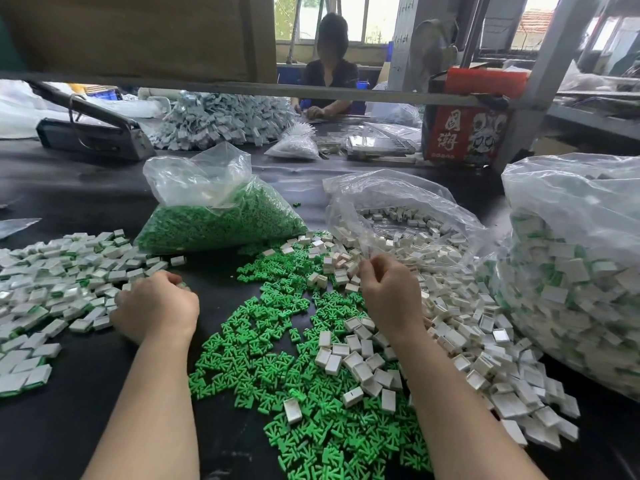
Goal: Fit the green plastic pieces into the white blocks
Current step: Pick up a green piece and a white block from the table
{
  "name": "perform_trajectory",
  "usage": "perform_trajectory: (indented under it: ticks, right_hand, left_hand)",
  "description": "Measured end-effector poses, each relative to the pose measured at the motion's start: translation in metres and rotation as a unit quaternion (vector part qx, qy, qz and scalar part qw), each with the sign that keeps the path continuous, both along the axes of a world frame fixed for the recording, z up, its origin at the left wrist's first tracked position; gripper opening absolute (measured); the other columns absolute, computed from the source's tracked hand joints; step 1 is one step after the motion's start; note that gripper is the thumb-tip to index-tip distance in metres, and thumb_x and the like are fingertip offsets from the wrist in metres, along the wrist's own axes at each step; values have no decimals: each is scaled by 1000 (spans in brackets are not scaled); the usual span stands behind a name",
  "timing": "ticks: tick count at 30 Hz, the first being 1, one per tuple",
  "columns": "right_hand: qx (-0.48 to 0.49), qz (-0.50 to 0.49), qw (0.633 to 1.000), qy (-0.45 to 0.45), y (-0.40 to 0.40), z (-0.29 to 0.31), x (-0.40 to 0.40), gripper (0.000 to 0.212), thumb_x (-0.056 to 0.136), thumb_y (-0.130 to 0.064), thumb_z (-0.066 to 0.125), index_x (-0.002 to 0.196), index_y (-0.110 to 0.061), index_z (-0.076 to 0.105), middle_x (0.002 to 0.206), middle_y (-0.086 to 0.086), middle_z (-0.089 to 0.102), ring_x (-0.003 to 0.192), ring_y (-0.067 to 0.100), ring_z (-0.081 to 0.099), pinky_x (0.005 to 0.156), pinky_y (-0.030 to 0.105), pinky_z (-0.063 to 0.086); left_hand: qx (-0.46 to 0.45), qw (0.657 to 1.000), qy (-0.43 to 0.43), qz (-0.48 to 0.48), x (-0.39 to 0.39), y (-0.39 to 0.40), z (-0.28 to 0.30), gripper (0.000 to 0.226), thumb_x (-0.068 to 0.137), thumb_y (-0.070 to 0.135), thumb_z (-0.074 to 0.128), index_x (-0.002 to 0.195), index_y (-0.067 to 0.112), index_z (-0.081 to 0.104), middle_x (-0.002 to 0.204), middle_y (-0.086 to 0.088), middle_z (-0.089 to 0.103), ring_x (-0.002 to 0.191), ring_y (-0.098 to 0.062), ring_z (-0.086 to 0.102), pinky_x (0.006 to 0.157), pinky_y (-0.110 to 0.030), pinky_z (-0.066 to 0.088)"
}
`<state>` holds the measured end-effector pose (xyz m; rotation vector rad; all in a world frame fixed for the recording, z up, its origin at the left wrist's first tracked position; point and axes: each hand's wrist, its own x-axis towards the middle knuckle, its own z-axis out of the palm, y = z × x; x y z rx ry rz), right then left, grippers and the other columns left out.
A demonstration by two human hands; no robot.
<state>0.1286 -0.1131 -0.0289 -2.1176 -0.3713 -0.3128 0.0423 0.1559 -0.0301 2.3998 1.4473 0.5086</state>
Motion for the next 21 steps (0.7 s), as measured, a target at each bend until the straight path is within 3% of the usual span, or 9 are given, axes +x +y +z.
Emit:
perform_trajectory:
  ticks: [3, 6, 9, 11, 14, 17, 21]
  right_hand:
    - [-144, -28, 989, -36, 1, -4, 1, 18, 96, -27, 56, 102, -12, 66, 86, 1, 68, 77, 16, 62, 70, 26, 53]
    - [-228, -45, 969, -83, 2, -6, -1, 18, 95, -28, 56, 106, -19, 66, 99, -3, 68, 90, 15, 59, 89, 27, 47]
    - [-304, -53, 948, -83, 2, -8, -1, 23, 96, -35, 52, 108, -20, 64, 102, -2, 66, 94, 17, 54, 91, 30, 45]
    - [-324, -51, 942, -67, 2, -8, -3, 26, 96, -40, 51, 109, -20, 62, 106, -1, 64, 97, 19, 51, 92, 33, 44]
    - [-327, -46, 943, -46, 3, -6, -4, 30, 94, -44, 52, 115, -25, 63, 112, -2, 62, 106, 21, 49, 93, 38, 44]
    - [-341, -38, 939, -39, 3, -3, -5, 30, 95, -43, 49, 119, -28, 61, 117, -2, 61, 110, 22, 48, 93, 39, 43]
    - [-331, -33, 942, -47, 5, -2, -7, 24, 100, -35, 42, 114, -26, 59, 114, -1, 62, 107, 21, 49, 91, 38, 41]
  left_hand:
    - [34, 999, 18, -13, 1, -7, 5, 32, 91, 27, 59, 123, 21, 63, 131, -17, 55, 121, -39, 44, 96, -45, 37]
    - [72, 989, -71, -109, 9, -23, 15, 29, 89, 26, 63, 118, 19, 67, 119, -18, 63, 110, -41, 51, 90, -43, 41]
    - [9, 953, -172, -249, 21, -54, 25, 21, 89, 21, 64, 108, 19, 71, 102, -9, 70, 96, -31, 60, 84, -40, 51]
    - [-42, 925, -183, -331, 28, -80, 27, 18, 89, 20, 64, 106, 20, 69, 98, -2, 69, 91, -21, 61, 83, -37, 53]
    - [-45, 888, -126, -439, 37, -117, 16, 26, 92, 24, 63, 118, 23, 64, 113, 1, 59, 106, -15, 54, 97, -35, 45]
    - [-3, 876, -38, -481, 42, -136, 2, 41, 95, 27, 57, 136, 28, 53, 134, 3, 49, 127, -17, 39, 112, -38, 34]
    - [9, 865, -37, -501, 44, -136, 1, 36, 95, 22, 55, 131, 25, 59, 132, 2, 52, 125, -18, 41, 111, -40, 36]
